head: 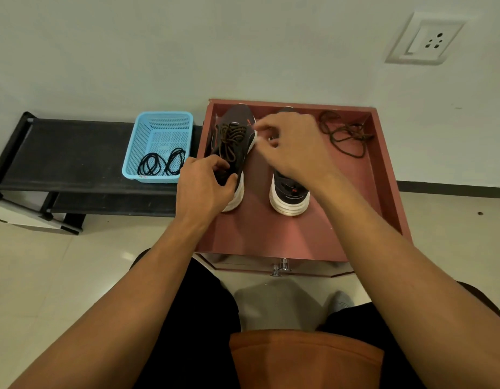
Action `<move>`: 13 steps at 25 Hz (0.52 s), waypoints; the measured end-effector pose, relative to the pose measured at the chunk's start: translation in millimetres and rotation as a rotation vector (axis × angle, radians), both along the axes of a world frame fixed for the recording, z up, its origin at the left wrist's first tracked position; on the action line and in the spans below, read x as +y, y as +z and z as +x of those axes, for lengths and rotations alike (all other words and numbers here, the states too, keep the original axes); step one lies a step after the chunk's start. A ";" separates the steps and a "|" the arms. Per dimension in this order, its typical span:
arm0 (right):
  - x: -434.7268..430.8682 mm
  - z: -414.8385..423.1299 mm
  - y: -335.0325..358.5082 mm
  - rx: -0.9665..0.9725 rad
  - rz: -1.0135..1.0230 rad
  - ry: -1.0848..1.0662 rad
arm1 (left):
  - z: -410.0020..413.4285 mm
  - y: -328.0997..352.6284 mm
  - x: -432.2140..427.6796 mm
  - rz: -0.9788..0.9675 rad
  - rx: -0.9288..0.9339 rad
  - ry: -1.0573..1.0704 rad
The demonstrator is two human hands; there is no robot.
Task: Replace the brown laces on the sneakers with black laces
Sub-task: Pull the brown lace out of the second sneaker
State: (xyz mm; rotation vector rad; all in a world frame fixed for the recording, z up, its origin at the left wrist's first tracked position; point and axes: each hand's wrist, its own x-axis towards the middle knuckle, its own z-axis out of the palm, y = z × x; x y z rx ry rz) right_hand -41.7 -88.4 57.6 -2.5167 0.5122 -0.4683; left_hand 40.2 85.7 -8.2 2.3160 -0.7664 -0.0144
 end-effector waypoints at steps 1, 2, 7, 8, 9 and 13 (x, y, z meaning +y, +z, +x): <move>13.2 10.9 -3.7 0.059 -0.028 0.022 | -0.6 0.0 0.7 0.032 -0.021 -0.004; 23.2 22.1 -9.3 0.147 -0.057 0.028 | -1.4 0.1 1.2 0.063 -0.043 -0.009; 39.1 51.0 -34.4 0.306 -0.023 -0.081 | -1.1 -0.5 2.4 0.083 -0.043 -0.042; 38.7 52.2 -37.6 0.301 -0.028 -0.096 | -1.0 0.8 2.6 0.081 -0.025 -0.042; 38.6 51.9 -39.4 0.297 -0.035 -0.105 | -1.1 1.7 3.3 0.083 -0.009 -0.039; 35.3 37.7 -43.4 0.306 -0.063 -0.102 | -15.2 8.2 5.2 0.118 0.005 -0.106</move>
